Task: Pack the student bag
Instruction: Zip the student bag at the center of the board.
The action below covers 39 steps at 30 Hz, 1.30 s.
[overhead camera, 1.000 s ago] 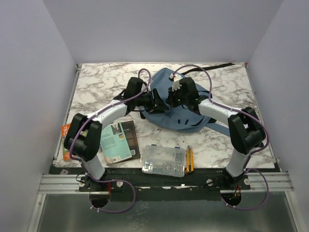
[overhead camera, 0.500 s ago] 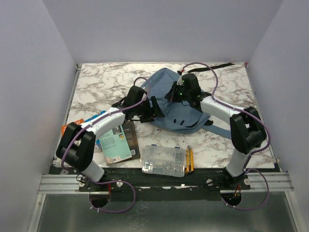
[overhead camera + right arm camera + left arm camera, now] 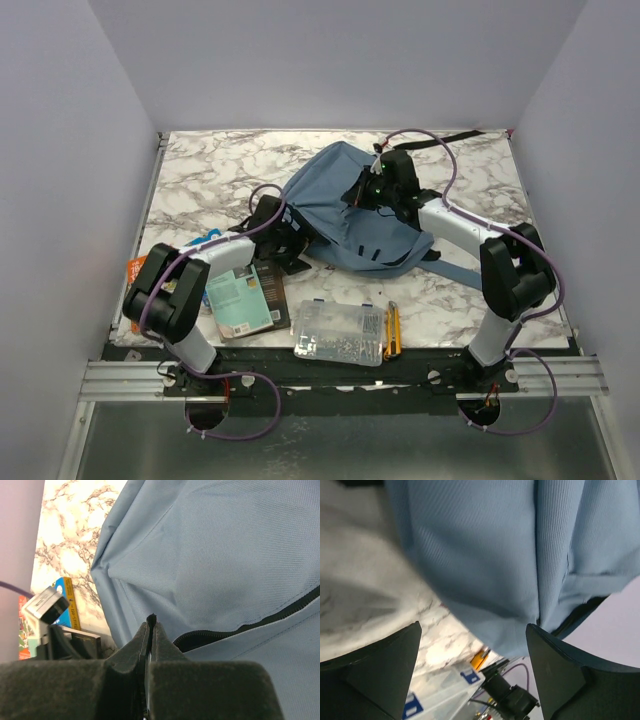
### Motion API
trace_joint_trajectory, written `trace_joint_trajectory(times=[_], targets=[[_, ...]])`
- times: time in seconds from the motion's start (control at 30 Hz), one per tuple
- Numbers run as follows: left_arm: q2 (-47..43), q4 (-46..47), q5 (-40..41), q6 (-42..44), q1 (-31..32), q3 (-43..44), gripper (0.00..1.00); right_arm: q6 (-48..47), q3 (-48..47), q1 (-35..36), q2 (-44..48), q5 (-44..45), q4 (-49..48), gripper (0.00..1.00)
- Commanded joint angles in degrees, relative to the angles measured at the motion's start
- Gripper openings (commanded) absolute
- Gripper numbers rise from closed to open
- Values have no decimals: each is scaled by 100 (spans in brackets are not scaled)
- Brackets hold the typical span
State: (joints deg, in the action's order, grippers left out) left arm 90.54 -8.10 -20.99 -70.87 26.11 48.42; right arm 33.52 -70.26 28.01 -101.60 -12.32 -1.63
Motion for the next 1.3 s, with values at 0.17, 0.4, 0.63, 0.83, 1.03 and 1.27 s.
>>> trace_joint_trajectory(times=[0.17, 0.4, 0.63, 0.83, 1.03, 1.27], targets=[[660, 2113, 190, -356, 0, -86, 61, 679, -113, -8, 211, -472, -459, 1], [385, 2585, 325, -52, -43, -651, 0, 849, -88, -490, 174, -378, -574, 1], [385, 2636, 234, -153, -145, -1056, 0, 1054, -491, -1962, -787, -1220, -1196, 0], [451, 2630, 110, -19, -237, -966, 0, 194, -1949, -2661, -2151, -1509, -570, 1], [699, 2570, -215, 130, -264, -725, 0, -722, -2942, -2726, -2678, -1105, 143, 1], [674, 1898, -638, 941, -268, 38, 28, -1166, -3194, -2641, -2156, -346, 1971, 39]])
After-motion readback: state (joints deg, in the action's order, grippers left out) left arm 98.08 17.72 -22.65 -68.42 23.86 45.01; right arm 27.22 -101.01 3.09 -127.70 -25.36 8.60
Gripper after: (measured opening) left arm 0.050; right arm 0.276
